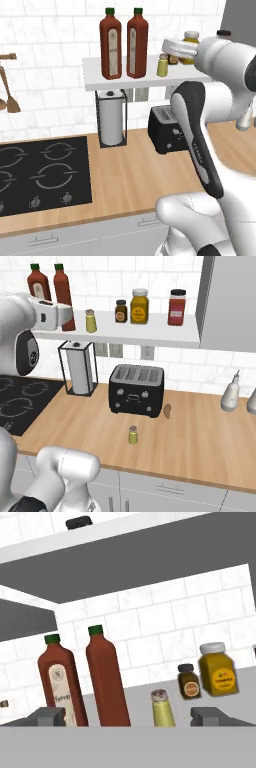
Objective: Put the shaker and condiment bottle from the counter next to their counterparts in the cabinet.
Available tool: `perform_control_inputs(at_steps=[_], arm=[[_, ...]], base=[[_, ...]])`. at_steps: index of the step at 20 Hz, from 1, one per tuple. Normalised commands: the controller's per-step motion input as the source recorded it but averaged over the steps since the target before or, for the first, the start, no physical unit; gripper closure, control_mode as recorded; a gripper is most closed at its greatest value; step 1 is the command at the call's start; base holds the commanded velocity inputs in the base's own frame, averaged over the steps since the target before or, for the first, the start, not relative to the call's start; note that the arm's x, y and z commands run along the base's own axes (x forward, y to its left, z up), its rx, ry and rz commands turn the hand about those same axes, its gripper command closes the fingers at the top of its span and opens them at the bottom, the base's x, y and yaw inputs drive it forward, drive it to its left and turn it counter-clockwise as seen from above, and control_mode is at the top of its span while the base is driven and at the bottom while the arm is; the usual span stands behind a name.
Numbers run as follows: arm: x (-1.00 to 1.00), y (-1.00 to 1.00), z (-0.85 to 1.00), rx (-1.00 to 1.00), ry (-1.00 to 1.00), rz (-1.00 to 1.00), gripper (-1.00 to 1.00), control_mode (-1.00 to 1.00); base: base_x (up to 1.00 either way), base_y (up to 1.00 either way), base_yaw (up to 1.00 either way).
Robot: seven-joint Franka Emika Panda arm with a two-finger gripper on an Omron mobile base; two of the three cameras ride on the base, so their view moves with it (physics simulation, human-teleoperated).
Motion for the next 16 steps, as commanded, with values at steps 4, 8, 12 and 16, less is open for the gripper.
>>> perform_control_inputs(at_steps=[4, 8, 12, 16], arm=[[-0.99, -0.34, -0.08, 0.08, 0.00, -0.26, -1.00, -1.00], [-0.82, -0.36, -0.22, 0.06, 0.00, -0.26, -1.00, -1.00], [-0.50, -0.34, -0.45, 0.01, 0.00, -0.26, -1.00, -1.00], [-0.39, -0.31, -0.65, 0.00, 0.00, -0.21, -1.00, -1.00]], base=[[0.00, 0.00, 0.00], [0.00, 0.00, 0.00], [0.00, 0.00, 0.00], [0.00, 0.00, 0.00]])
